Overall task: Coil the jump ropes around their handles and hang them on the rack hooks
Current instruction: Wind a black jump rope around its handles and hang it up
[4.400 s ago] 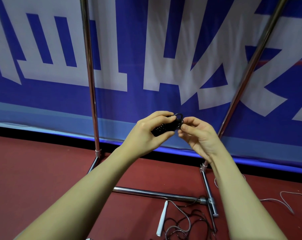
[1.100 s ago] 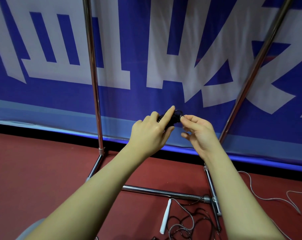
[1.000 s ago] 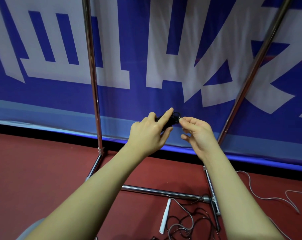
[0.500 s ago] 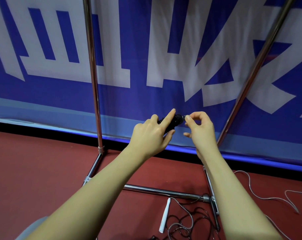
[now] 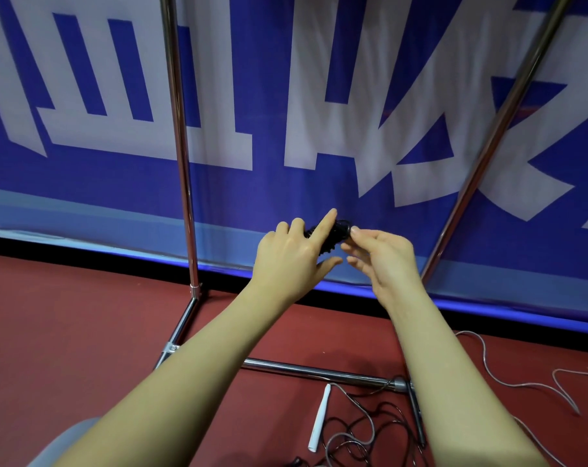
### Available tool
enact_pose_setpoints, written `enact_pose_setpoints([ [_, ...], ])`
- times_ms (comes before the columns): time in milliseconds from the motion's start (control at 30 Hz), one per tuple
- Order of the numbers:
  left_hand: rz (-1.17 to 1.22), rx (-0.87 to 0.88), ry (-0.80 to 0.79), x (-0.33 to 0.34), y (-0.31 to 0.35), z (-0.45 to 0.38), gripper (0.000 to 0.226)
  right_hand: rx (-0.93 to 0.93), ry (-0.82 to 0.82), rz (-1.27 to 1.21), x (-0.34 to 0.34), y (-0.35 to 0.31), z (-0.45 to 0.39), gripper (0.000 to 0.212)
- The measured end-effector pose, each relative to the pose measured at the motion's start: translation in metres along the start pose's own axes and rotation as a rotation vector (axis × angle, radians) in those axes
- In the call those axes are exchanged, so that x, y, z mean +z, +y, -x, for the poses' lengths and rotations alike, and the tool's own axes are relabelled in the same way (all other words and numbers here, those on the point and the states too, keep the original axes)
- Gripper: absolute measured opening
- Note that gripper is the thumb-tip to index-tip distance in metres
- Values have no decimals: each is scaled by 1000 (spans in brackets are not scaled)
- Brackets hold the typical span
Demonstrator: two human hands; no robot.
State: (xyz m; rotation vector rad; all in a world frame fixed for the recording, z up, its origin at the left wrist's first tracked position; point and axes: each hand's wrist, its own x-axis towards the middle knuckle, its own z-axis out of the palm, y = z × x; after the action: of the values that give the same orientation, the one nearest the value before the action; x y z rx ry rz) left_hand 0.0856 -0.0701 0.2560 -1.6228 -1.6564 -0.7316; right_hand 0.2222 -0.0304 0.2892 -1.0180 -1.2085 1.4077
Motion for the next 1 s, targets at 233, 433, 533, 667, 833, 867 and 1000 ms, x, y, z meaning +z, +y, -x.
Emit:
enact_pose_setpoints([
  [233,72,0,-17,-2,6,-5,58,-362,203,330,0,2,-2,16],
  [433,64,95,5,-5,10,-8,66,-163,247,-60,-2,0,-8,14],
  [533,58,109,13,-8,12,-6,58,-126,316,-104,-8,1,-14,16],
  [667,81,93,51,-14,13,-2,60,-184,317,-72,-14,-4,-18,15],
  [833,102,12,27,-22,8,-2,61,-292,260,-110,-4,-12,-4,12],
  [867,112,-14,18,-24,7,-2,62,-311,236,-100,-2,-15,-1,11],
  [1000,150,-68,3,-38,5,0,66,-389,142,-49,8,-31,16,14],
])
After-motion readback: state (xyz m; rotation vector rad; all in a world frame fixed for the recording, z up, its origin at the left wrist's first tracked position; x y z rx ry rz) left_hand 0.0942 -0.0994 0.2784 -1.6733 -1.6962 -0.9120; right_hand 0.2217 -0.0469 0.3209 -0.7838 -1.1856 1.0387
